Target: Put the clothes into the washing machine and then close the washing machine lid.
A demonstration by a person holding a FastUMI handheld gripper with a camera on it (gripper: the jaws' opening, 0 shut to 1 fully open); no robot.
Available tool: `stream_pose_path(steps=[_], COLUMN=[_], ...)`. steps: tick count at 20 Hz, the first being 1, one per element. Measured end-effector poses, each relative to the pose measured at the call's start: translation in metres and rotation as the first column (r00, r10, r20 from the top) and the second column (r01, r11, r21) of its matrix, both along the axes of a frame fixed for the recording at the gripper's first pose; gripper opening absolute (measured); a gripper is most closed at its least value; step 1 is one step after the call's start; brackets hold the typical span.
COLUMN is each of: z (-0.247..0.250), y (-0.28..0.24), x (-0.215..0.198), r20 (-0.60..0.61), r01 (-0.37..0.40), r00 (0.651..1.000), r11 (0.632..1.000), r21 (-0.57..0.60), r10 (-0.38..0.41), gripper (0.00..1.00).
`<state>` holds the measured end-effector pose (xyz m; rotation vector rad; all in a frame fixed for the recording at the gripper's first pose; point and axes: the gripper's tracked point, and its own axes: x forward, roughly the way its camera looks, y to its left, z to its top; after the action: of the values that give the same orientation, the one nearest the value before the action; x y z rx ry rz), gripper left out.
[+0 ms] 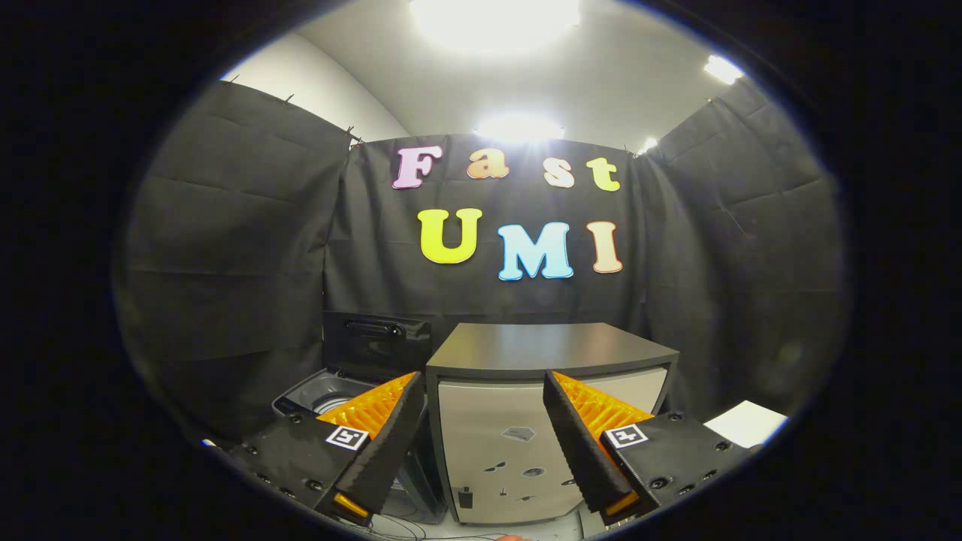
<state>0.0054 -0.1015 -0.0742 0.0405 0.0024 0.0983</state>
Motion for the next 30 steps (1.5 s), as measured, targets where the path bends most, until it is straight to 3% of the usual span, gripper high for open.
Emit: stream_pose_path(steps=[30], z=[0.012], y=[-0.004], x=[0.004], r20=[0.023], r01=[0.023], r00=[1.0], r11=[0.999], r21=[-0.042], r10=[-0.022], gripper=[0.99])
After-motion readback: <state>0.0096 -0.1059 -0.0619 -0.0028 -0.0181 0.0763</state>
